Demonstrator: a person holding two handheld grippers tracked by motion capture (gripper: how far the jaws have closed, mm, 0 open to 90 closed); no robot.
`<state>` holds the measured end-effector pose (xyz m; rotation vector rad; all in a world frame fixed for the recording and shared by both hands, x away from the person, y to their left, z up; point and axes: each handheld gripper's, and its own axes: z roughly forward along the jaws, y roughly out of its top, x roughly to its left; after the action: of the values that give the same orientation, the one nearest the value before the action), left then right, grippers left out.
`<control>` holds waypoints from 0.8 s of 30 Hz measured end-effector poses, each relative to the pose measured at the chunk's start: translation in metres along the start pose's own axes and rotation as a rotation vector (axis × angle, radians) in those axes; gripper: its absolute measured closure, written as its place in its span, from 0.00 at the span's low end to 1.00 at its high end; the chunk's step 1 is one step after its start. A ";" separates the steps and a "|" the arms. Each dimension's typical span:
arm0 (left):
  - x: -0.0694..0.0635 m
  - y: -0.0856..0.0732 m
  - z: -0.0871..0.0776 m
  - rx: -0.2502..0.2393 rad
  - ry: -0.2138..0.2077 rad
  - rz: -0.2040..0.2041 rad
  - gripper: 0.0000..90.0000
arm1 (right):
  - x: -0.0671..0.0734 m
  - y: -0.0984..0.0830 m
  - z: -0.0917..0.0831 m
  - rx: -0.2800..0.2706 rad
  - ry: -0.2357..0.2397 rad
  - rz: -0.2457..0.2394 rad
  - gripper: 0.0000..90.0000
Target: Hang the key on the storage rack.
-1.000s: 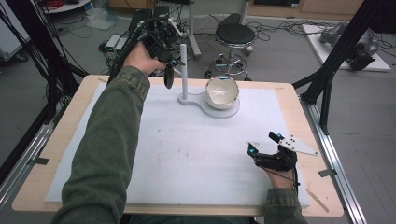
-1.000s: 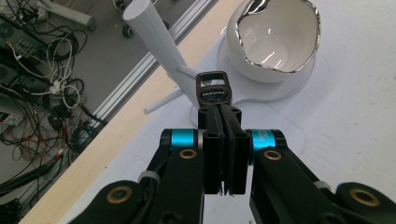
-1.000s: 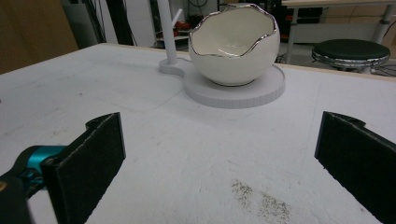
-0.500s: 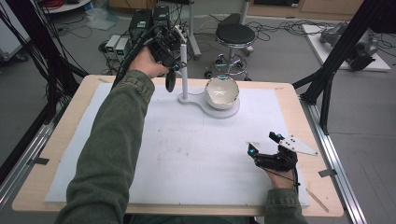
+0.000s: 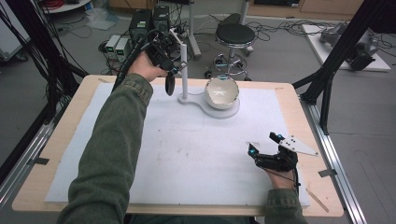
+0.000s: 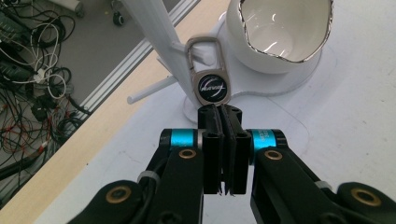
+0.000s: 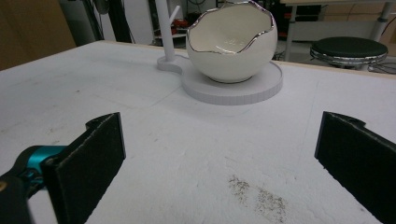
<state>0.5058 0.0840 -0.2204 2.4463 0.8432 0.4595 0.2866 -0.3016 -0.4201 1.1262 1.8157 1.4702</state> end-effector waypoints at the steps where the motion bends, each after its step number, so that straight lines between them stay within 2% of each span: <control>1: 0.000 0.000 0.000 0.003 -0.001 0.006 0.97 | 0.000 0.000 0.000 0.002 0.002 0.003 0.01; 12: 0.000 -0.002 0.005 0.017 0.001 -0.006 0.94 | 0.000 0.000 0.000 -0.001 0.003 0.002 0.01; 17: 0.001 -0.006 0.002 -0.009 -0.013 -0.034 0.79 | 0.000 0.000 0.000 -0.002 0.004 -0.001 0.01; 20: 0.003 -0.010 0.000 -0.011 -0.037 -0.041 0.62 | 0.000 0.000 0.000 -0.002 0.001 0.000 0.01; 24: 0.005 -0.016 -0.001 -0.028 -0.066 -0.059 0.46 | 0.001 0.000 0.000 0.002 0.003 0.004 0.01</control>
<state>0.5010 0.0987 -0.2278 2.3902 0.8731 0.3639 0.2858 -0.3011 -0.4197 1.1303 1.8178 1.4732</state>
